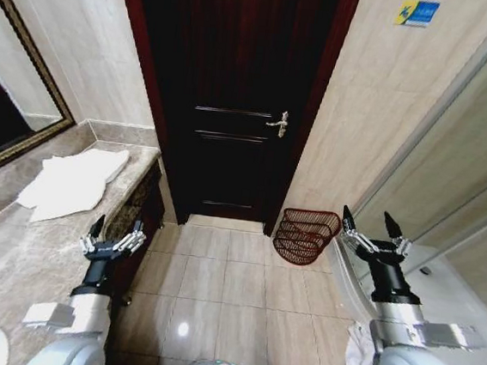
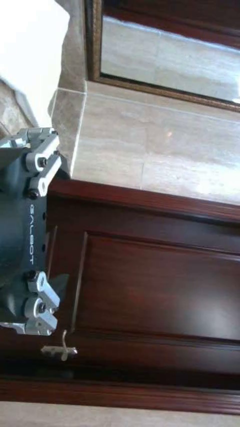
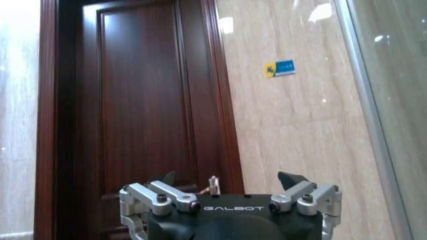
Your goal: Discard the used towel into the hamper.
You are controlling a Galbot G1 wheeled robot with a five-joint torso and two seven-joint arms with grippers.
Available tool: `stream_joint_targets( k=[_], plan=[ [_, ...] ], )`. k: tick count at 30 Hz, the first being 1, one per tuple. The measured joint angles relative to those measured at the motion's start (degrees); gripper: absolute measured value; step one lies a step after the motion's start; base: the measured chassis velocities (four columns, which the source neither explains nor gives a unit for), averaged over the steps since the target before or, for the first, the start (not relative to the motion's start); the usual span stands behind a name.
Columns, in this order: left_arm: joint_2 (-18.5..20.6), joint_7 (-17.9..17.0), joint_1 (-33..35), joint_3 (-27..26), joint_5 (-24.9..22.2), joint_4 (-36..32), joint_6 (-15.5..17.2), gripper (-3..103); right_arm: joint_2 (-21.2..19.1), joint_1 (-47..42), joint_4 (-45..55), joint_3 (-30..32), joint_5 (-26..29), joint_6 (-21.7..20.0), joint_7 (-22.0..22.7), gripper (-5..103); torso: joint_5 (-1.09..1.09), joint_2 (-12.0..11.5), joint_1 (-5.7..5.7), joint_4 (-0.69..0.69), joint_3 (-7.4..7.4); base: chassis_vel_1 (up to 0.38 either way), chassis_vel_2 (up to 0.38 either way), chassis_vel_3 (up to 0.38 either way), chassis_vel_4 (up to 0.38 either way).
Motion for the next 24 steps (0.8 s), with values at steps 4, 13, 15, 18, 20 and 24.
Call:
stream_joint_targets(
  k=[4,13,15,18,20,24],
  plan=[
    [-0.7,0.0,-1.2,0.8,2.6,1.3,-1.5,96,-0.6,-0.5,0.0,-0.9,-0.2,-0.7,0.0,100,0.0,0.0,0.0,0.01,0.0,0.0,0.0,0.0,0.0],
    [-3.7,-0.2,-4.3,0.0,2.6,0.6,-0.9,97,-1.3,-0.2,0.0,-1.9,-2.4,-0.3,-1.4,100,0.0,0.0,0.0,0.01,0.0,0.0,0.0,0.0,0.0],
    [-3.7,-0.2,-4.1,-0.1,2.4,0.1,-0.6,99,-1.2,-0.1,0.0,-2.0,-2.4,-0.2,-1.4,100,0.0,0.0,0.0,0.0,0.0,0.0,0.0,0.0,0.0],
    [-3.7,-0.1,-2.8,0.2,2.3,-0.5,-0.2,97,-0.7,0.0,0.0,-2.1,-2.5,-0.1,-1.7,100,0.0,0.0,0.0,0.01,0.0,0.0,0.0,0.0,0.0],
    [-3.7,-0.1,-2.5,0.3,2.3,-0.5,-0.2,96,-0.6,0.1,0.0,-2.2,-2.5,0.0,-1.7,100,0.0,0.0,0.0,0.01,0.0,0.0,0.0,0.0,0.0],
    [-3.7,0.1,-1.6,1.1,2.4,-0.4,-0.1,96,-0.4,0.1,0.0,-2.1,-2.3,0.1,-1.7,100,-0.01,0.0,0.0,0.0,0.0,0.0,0.0,0.0,0.0]
  ],
)
